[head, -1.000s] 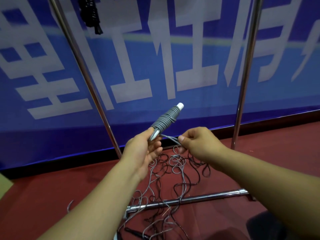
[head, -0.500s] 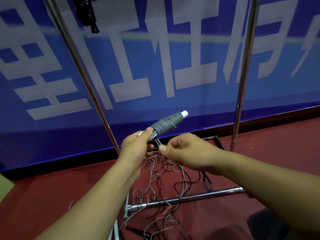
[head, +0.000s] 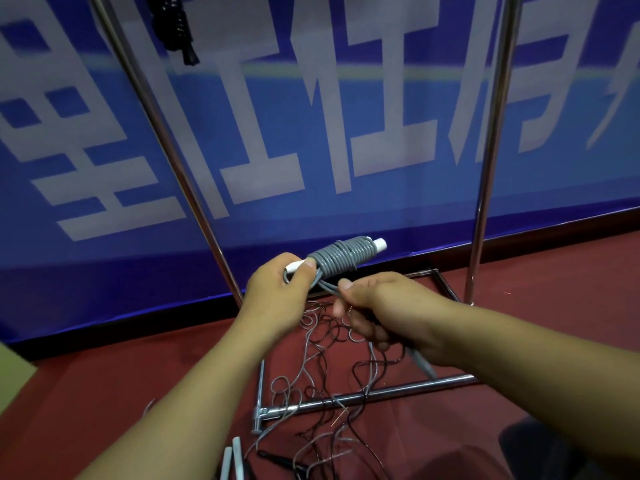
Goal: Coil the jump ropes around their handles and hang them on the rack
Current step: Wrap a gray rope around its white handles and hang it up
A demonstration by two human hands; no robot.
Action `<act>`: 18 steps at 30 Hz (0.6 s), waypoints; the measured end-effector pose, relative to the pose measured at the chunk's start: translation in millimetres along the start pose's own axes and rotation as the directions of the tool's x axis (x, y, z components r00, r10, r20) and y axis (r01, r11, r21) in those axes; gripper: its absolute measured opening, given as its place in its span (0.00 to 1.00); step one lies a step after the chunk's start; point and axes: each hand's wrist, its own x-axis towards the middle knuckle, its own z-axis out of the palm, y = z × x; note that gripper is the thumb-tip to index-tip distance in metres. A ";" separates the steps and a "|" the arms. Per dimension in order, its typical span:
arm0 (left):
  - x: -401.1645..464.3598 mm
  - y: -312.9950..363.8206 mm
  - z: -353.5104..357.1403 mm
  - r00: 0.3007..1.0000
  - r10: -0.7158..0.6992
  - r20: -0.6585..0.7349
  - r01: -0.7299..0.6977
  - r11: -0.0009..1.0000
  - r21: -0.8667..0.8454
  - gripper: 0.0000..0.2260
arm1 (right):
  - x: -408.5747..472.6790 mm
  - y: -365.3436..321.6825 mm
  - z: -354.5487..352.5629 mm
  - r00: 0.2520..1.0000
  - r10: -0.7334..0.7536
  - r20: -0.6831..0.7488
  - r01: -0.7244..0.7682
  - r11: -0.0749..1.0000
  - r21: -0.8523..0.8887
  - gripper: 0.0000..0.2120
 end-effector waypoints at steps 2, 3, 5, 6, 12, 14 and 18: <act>0.4 -1.4 0.3 0.998 0.068 -0.010 -0.066 0.993 0.097 0.12 | -1.1 -1.9 -0.1 0.995 0.097 0.033 -0.100 0.989 0.105 0.20; 0.1 -2.0 1.0 0.996 0.091 -0.002 -0.090 0.987 0.135 0.12 | -1.3 -2.5 -0.9 0.988 0.140 0.063 -0.149 0.975 0.163 0.21; -1.1 -0.5 2.7 0.992 0.126 0.026 -0.129 0.971 0.200 0.11 | -1.6 -4.0 -4.7 0.974 0.191 0.125 -0.219 0.938 0.268 0.20; -2.1 1.5 3.6 0.990 0.139 0.041 -0.144 0.962 0.230 0.10 | -2.0 -4.6 -7.4 0.968 0.204 0.147 -0.241 0.918 0.316 0.20; -4.5 10.1 6.7 0.979 0.175 0.107 -0.198 0.943 0.269 0.08 | -3.6 -8.0 -21.0 0.956 0.244 0.166 -0.294 0.825 0.482 0.18; -5.0 10.6 5.8 0.968 0.188 0.165 -0.227 0.936 0.268 0.08 | -2.7 -7.5 -24.2 0.953 0.253 0.166 -0.302 0.823 0.481 0.17; -8.2 11.8 6.4 0.933 0.217 0.287 -0.295 0.918 0.265 0.08 | -0.9 -7.1 -29.7 0.939 0.291 0.183 -0.343 0.819 0.461 0.18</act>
